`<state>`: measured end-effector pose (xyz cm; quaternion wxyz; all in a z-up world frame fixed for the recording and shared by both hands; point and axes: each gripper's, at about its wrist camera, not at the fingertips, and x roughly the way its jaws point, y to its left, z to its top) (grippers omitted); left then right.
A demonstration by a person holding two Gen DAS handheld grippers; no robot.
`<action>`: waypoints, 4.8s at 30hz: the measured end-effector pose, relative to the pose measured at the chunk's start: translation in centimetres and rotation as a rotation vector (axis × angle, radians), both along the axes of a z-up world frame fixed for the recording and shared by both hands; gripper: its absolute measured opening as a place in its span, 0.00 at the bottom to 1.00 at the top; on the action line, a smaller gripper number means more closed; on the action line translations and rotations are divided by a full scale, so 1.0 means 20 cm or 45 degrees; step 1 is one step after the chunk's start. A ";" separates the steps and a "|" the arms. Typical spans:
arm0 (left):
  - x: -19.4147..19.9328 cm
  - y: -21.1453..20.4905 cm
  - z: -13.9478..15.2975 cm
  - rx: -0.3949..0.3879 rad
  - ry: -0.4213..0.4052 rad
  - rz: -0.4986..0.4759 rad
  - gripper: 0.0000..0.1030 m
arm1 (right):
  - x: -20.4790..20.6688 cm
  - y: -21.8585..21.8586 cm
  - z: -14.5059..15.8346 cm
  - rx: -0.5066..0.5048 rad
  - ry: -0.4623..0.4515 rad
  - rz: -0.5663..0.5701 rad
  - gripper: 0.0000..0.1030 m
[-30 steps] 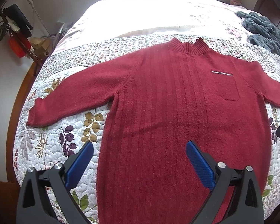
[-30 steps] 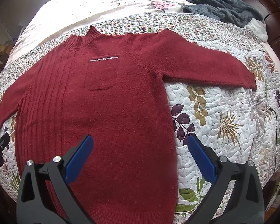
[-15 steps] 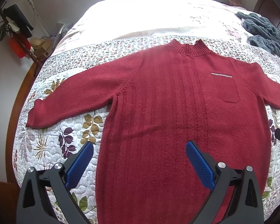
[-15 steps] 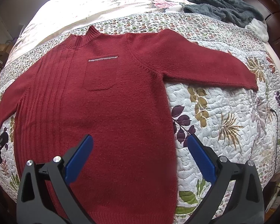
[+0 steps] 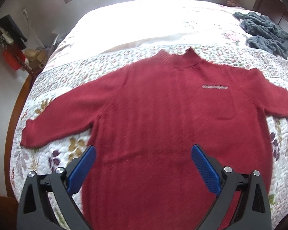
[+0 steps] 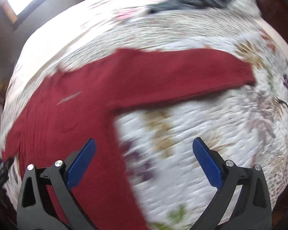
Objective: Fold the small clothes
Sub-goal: 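Move the right tool to the sweater sleeve cuff and grasp it, then carry the sleeve across the sweater body with the right tool and release, then grasp the other sleeve cuff with the left tool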
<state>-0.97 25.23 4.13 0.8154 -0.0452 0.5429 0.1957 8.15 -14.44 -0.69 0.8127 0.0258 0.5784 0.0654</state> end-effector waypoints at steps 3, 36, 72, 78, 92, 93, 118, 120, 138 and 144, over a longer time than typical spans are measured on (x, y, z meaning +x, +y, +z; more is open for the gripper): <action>0.12 -0.08 0.00 -0.011 -0.027 -0.022 0.96 | 0.22 -0.36 -0.01 -0.067 -0.027 -0.115 0.97; 0.47 -0.38 -0.19 -0.053 -0.015 0.017 0.96 | 0.84 -1.03 -0.23 0.098 0.143 -0.177 0.04; 0.20 0.27 -0.30 -0.138 0.016 0.195 0.96 | 0.48 1.04 -0.43 0.337 0.264 0.519 0.04; 0.31 0.25 -0.32 -0.127 0.018 0.163 0.96 | 0.48 1.04 -0.47 0.427 0.335 0.543 0.24; 0.73 -0.14 -0.51 -0.555 0.053 -0.020 0.92 | 0.27 0.24 -0.21 0.601 0.224 0.299 0.54; 0.77 -0.17 -0.53 -0.597 0.065 -0.017 0.89 | 0.24 0.18 -0.22 0.590 0.230 0.269 0.54; 0.63 0.00 -0.25 -0.602 -0.254 0.191 0.14 | 0.24 0.00 -0.17 0.517 0.143 0.204 0.52; 0.58 0.09 -0.22 -0.529 -0.264 0.226 0.14 | 0.26 0.02 -0.17 0.526 0.138 0.208 0.51; 0.37 0.56 -0.55 -0.358 -0.036 0.325 0.22 | 0.41 0.54 -0.44 0.471 0.283 0.329 0.44; 0.28 0.71 -0.53 -0.450 -0.054 0.398 0.33 | 0.41 0.58 -0.45 0.429 0.304 0.320 0.45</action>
